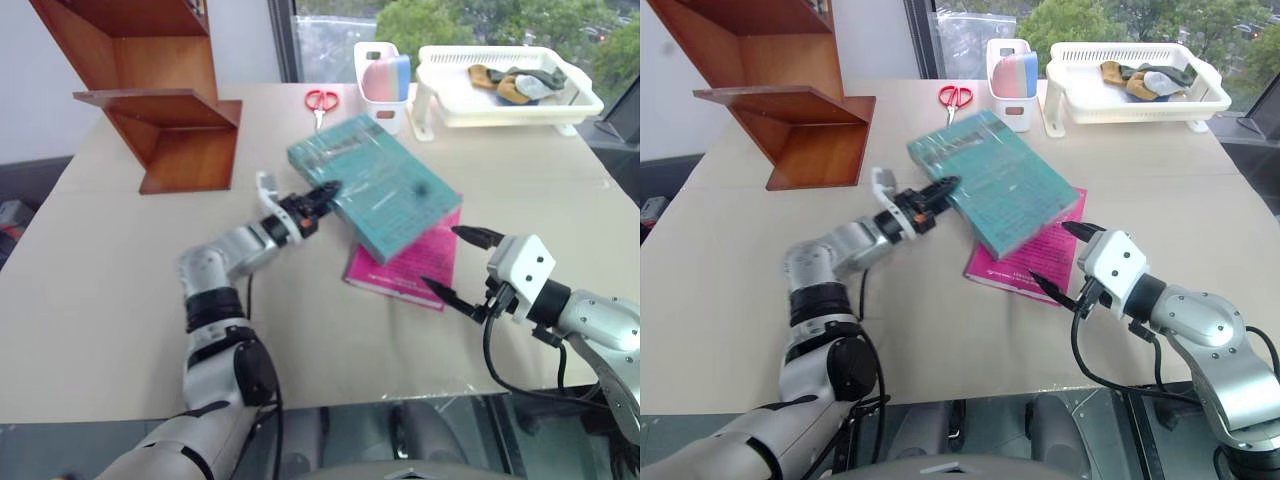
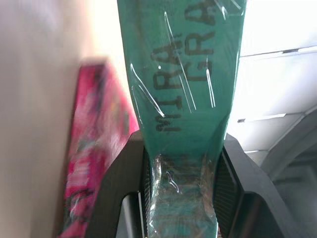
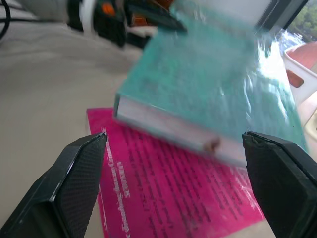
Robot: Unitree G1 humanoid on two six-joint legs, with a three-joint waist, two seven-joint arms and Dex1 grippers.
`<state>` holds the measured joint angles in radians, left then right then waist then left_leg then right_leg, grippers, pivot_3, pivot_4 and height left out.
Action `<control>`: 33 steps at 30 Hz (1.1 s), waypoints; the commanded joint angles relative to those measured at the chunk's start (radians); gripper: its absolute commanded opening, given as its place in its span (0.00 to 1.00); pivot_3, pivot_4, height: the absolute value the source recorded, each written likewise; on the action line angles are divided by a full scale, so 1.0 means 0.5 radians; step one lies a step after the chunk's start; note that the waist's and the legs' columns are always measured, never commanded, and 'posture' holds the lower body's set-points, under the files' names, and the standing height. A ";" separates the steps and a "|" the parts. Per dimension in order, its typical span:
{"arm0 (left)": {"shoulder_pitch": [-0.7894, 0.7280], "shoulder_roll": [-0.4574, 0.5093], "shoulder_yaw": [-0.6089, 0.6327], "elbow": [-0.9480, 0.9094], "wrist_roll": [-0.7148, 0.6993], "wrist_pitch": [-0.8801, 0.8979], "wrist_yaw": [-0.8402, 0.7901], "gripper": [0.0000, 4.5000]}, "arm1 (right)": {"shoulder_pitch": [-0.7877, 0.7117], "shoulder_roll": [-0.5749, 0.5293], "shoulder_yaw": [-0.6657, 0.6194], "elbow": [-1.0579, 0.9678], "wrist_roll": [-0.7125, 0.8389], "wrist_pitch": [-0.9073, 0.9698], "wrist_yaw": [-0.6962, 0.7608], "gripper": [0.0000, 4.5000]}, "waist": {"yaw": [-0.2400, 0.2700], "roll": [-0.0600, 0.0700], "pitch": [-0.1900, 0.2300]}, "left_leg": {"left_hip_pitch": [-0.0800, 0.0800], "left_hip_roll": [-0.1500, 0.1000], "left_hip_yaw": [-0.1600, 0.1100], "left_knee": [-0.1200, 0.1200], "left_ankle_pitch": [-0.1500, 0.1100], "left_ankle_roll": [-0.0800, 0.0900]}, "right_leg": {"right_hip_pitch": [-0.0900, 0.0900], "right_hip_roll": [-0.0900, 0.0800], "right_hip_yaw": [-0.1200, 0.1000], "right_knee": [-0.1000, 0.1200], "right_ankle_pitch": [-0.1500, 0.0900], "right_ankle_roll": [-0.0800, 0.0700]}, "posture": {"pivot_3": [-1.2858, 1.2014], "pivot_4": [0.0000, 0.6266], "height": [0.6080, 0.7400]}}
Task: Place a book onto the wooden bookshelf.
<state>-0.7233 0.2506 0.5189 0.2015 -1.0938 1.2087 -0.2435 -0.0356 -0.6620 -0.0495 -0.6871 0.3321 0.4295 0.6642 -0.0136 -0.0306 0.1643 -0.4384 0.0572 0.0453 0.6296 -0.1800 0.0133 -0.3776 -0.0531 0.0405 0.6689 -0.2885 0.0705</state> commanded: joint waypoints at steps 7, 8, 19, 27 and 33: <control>-0.398 1.122 -1.025 -0.405 1.618 -2.167 -1.247 0.24 | -0.279 0.141 0.137 0.272 0.053 -0.186 0.143 1.00 | 0.019 -0.005 0.005 | 0.001 0.000 0.002 -0.008 0.001 -0.004 | 0.000 -0.001 -0.002 -0.010 0.000 -0.002 | 0.52 0.24 1.00; -0.490 1.197 -1.074 -0.330 1.737 -2.367 -1.323 0.24 | -0.314 0.161 0.155 0.307 0.057 -0.201 0.159 1.00 | 0.019 -0.006 0.005 | 0.000 0.000 0.003 -0.009 0.001 -0.004 | -0.001 -0.001 -0.002 -0.011 0.000 -0.003 | 0.52 0.24 1.00; -1.440 1.693 -1.564 0.993 2.873 -3.157 -1.499 0.24 | -0.994 0.395 0.160 0.586 0.196 -0.220 0.205 1.00 | 0.002 0.006 0.012 | -0.025 0.002 0.004 -0.007 0.001 -0.001 | -0.028 0.003 0.000 -0.006 0.000 -0.001 | 0.52 0.24 1.00; -1.716 1.699 -1.727 1.710 3.227 -3.271 -1.389 0.24 | -1.208 0.349 0.046 0.471 0.334 -0.049 0.118 1.00 | 0.025 0.002 0.015 | -0.062 0.001 0.005 0.007 0.004 -0.006 | -0.057 -0.001 -0.004 0.001 0.000 0.000 | 0.52 0.24 1.00; -1.787 1.628 -1.785 1.865 3.291 -3.219 -1.537 0.24 | -1.256 0.244 -0.025 0.386 0.387 0.079 0.056 1.00 | -0.011 0.000 0.016 | -0.062 0.002 0.006 0.010 0.000 0.002 | -0.064 0.000 -0.002 0.016 0.000 0.000 | 0.52 0.24 1.00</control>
<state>-1.5817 1.0539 -0.3750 1.1164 0.5423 -0.4121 -1.0033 -0.6464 -0.5343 -0.0360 -0.4492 0.5107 0.4611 0.7073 -0.0192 -0.0304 0.1723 -0.4691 0.0583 0.0490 0.6347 -0.1803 0.0144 -0.4104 -0.0529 0.0408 0.6784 -0.2886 0.0704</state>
